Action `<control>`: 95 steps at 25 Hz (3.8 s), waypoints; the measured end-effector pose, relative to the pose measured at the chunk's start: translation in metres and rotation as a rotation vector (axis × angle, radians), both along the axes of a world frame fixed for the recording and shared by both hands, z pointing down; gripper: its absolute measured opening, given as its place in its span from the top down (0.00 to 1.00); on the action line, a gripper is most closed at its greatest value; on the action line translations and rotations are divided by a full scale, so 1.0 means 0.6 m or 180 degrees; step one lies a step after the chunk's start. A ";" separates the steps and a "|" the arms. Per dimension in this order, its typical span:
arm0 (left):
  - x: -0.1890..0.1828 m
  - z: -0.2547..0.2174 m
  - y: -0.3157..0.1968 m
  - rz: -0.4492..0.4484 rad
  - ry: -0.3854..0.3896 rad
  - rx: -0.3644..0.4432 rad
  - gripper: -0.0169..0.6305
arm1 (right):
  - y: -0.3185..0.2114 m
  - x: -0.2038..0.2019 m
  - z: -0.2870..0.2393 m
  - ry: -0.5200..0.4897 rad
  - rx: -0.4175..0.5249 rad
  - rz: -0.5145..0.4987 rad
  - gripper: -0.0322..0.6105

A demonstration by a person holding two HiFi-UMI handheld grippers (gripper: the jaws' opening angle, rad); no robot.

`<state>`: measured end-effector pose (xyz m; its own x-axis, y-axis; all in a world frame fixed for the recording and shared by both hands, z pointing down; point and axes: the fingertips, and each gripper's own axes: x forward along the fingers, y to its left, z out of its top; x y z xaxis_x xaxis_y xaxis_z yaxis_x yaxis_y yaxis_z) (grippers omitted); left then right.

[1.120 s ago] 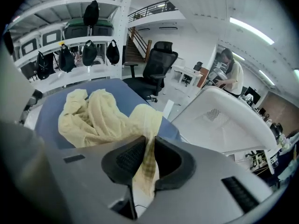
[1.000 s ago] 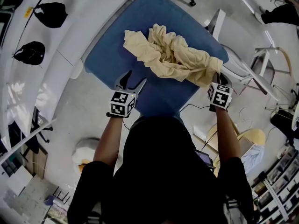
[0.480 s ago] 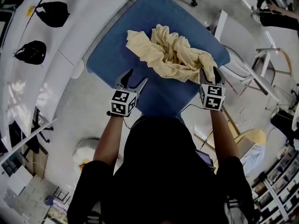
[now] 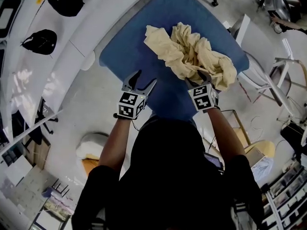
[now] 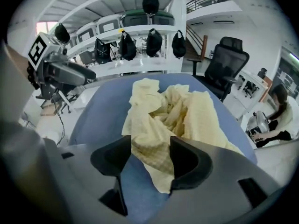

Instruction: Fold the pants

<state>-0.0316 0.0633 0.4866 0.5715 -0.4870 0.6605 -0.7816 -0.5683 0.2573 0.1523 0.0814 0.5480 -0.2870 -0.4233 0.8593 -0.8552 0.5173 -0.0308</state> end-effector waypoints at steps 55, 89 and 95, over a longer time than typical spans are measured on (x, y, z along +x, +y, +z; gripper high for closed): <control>0.086 0.091 0.098 0.0226 0.0319 -0.0824 0.90 | 0.021 -0.157 0.006 -0.0066 0.0059 -0.1360 0.60; 0.059 0.148 0.196 0.0398 0.0112 -0.1054 0.92 | 0.135 -0.039 0.089 0.0574 -0.0334 -0.1042 0.95; 0.061 0.183 0.207 0.0452 0.0014 -0.1196 0.89 | 0.135 -0.036 0.094 0.0446 -0.0403 -0.0931 0.95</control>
<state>0.0049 0.1877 0.5964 0.6189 -0.1281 0.7749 -0.7005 -0.5362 0.4709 0.1306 0.1621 0.6045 -0.2561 -0.2281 0.9394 -0.6717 0.7408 -0.0033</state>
